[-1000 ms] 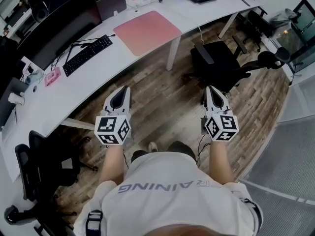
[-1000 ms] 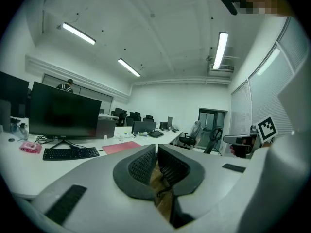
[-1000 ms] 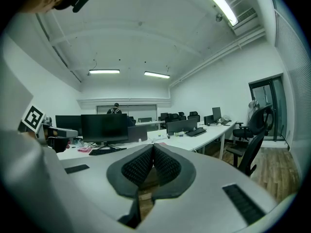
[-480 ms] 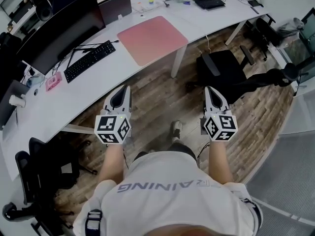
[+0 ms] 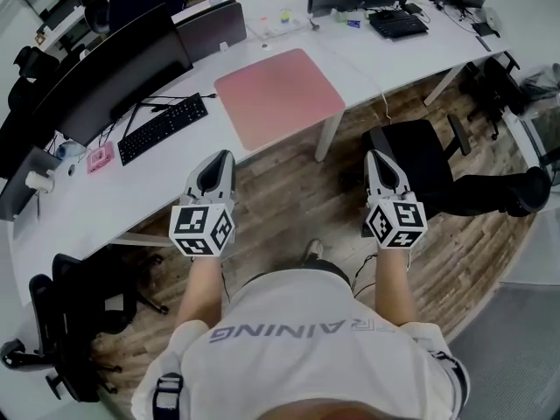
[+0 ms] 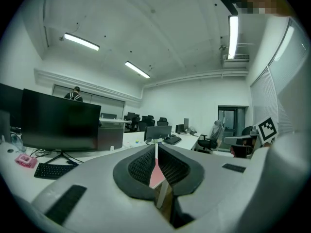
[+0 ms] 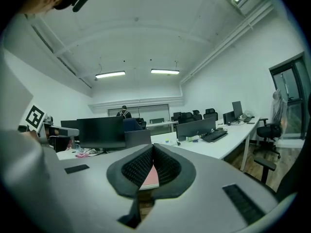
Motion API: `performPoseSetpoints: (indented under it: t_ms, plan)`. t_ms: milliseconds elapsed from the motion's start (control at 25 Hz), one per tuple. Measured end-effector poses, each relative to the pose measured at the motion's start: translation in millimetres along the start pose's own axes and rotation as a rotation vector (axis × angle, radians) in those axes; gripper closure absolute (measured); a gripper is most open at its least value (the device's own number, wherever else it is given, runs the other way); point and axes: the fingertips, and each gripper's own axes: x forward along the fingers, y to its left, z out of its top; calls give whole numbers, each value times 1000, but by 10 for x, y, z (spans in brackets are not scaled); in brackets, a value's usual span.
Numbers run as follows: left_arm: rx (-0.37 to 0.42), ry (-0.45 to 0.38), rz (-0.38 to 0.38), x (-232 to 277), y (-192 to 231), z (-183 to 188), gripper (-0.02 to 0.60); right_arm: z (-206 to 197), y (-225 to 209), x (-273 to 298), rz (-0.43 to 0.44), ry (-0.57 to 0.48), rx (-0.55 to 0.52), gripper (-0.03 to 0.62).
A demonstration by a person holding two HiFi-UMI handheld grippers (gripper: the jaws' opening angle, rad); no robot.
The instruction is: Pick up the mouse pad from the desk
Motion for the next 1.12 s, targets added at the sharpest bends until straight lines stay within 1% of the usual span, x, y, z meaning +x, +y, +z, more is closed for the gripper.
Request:
performPoseSetpoints:
  t_ms: [240, 400, 480, 680, 800, 920, 1120]
  plan:
    - [-2, 18, 58, 759, -110, 54, 540, 102, -698, 556, 34, -1, 15, 571]
    - [-2, 25, 87, 1147, -195, 59, 540, 83, -1110, 868, 46, 11, 40, 571]
    - [-5, 32, 101, 1306, -217, 27, 540, 48, -1251, 1030, 56, 19, 51, 571]
    - [-25, 61, 145, 1589, -64, -59, 540, -44, -1316, 1468, 105, 54, 56, 571]
    - [-43, 72, 154, 1743, 105, -88, 540, -77, -1287, 1722, 117, 74, 51, 571]
    - [-65, 77, 155, 1958, 333, -94, 540, -52, -1243, 1980, 116, 87, 35, 571]
    - [-79, 82, 152, 2342, 740, 18, 540, 13, -1247, 2461, 81, 116, 33, 571]
